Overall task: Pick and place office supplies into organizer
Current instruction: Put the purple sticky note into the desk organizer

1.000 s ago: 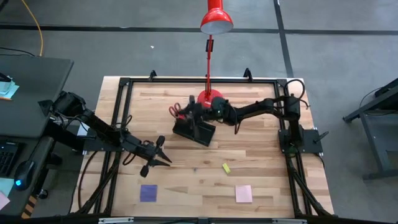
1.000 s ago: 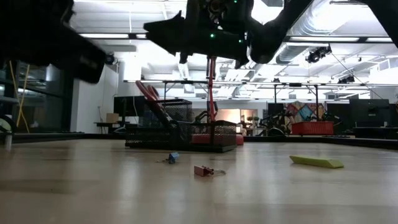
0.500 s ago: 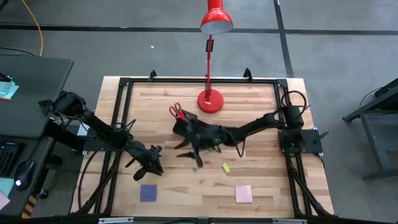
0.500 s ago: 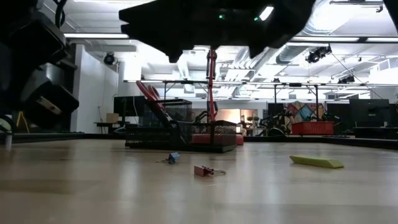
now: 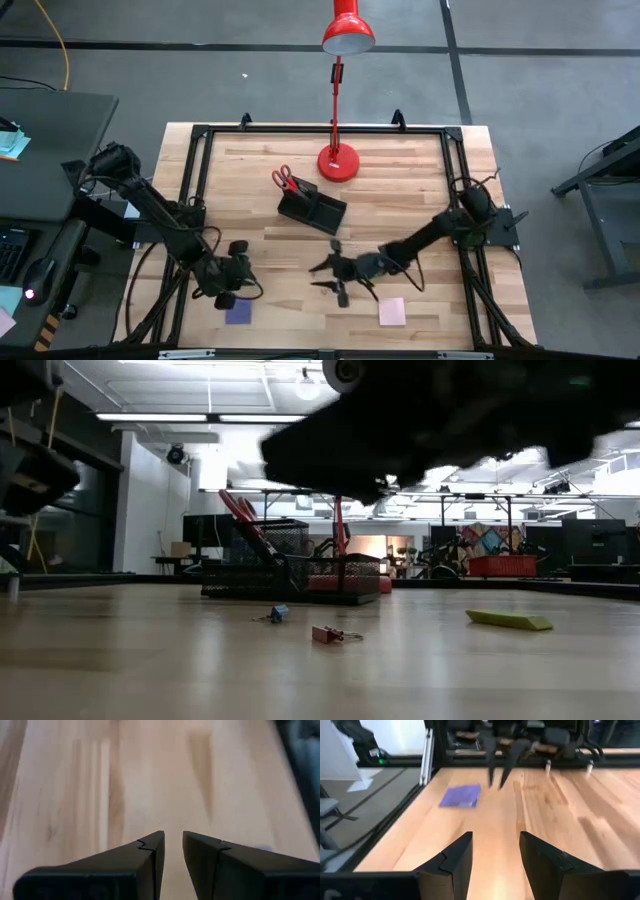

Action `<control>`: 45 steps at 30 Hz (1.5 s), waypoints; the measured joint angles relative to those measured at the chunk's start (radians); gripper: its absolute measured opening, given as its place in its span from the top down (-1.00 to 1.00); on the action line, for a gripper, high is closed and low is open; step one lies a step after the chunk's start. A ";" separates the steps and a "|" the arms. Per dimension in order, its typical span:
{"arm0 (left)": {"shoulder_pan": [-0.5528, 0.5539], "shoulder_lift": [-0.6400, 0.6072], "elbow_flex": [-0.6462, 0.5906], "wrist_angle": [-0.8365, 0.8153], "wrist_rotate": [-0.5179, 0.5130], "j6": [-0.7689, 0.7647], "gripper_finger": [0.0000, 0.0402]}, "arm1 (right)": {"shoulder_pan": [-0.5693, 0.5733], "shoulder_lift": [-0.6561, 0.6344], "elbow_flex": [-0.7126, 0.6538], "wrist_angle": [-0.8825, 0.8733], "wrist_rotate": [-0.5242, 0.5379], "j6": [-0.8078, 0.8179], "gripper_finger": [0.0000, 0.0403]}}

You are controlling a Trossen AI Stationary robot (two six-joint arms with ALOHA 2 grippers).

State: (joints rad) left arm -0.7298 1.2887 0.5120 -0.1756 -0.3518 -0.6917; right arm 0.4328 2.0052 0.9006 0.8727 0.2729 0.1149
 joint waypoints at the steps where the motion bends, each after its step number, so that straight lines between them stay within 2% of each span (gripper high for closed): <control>1: -0.019 0.005 0.011 -0.040 -0.002 -0.042 0.69 | 0.015 0.000 -0.016 0.012 0.025 0.002 0.23; 6: -0.101 0.028 0.021 -0.042 0.052 -0.238 0.69 | 0.075 0.000 -0.091 0.085 0.159 0.026 0.23; 12: -0.217 0.126 0.021 0.000 0.045 -0.394 0.69 | 0.119 0.000 -0.120 0.157 0.188 0.018 0.25; 19: -0.273 0.242 0.214 -0.163 -0.057 -0.334 0.69 | 0.131 0.000 -0.083 0.158 0.181 -0.040 0.26; 26: -0.319 0.398 0.424 -0.343 -0.078 -0.168 0.66 | 0.131 0.000 -0.081 0.149 0.163 -0.025 0.27; 29: -0.315 0.439 0.465 -0.422 -0.088 -0.200 0.55 | 0.131 0.000 -0.081 0.149 0.162 -0.009 0.28; 33: -0.294 0.453 0.466 -0.508 -0.074 -0.324 0.29 | 0.131 0.000 -0.081 0.149 0.154 -0.010 0.28; 38: -0.262 0.454 0.461 -0.468 0.064 -0.341 -0.05 | 0.131 0.000 -0.081 0.148 0.153 -0.008 0.28; 45: -0.266 0.471 0.461 -0.425 0.095 -0.308 -0.36 | 0.131 0.000 -0.081 0.139 0.163 -0.009 0.28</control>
State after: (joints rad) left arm -0.9954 1.7592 0.9733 -0.6003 -0.2569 -0.9993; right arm 0.5636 2.0052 0.8196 1.0114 0.4355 0.1059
